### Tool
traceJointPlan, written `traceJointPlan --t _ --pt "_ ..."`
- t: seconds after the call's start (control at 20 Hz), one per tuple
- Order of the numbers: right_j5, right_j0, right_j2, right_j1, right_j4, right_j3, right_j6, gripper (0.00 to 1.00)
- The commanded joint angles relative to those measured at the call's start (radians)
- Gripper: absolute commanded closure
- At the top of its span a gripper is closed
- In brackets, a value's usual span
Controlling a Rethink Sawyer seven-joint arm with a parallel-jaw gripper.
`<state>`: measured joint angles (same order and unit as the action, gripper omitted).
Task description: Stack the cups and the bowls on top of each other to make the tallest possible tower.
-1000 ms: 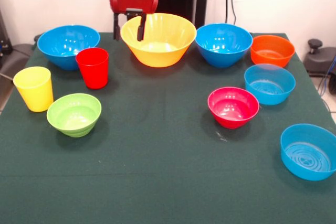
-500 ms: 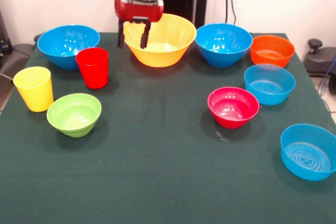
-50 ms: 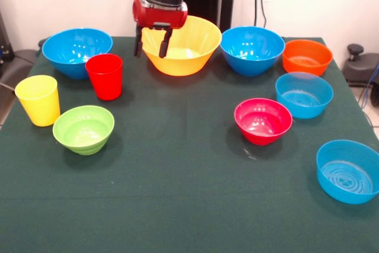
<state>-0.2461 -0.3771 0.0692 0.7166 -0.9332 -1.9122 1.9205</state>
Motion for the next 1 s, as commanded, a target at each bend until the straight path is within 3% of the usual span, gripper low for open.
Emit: traceJointPlan --t 0.05,0.35,0.7,1.0 --pt "0.068 0.035 -0.028 -0.072 -0.027 0.087 0.107 0.00" --pt "0.089 0.026 -0.036 -0.070 -0.014 0.072 0.083 0.00" --pt "0.027 -0.080 0.080 0.017 0.043 -0.038 -0.021 0.00" --pt "0.084 -0.009 0.027 0.009 -0.001 -0.091 0.042 0.00"
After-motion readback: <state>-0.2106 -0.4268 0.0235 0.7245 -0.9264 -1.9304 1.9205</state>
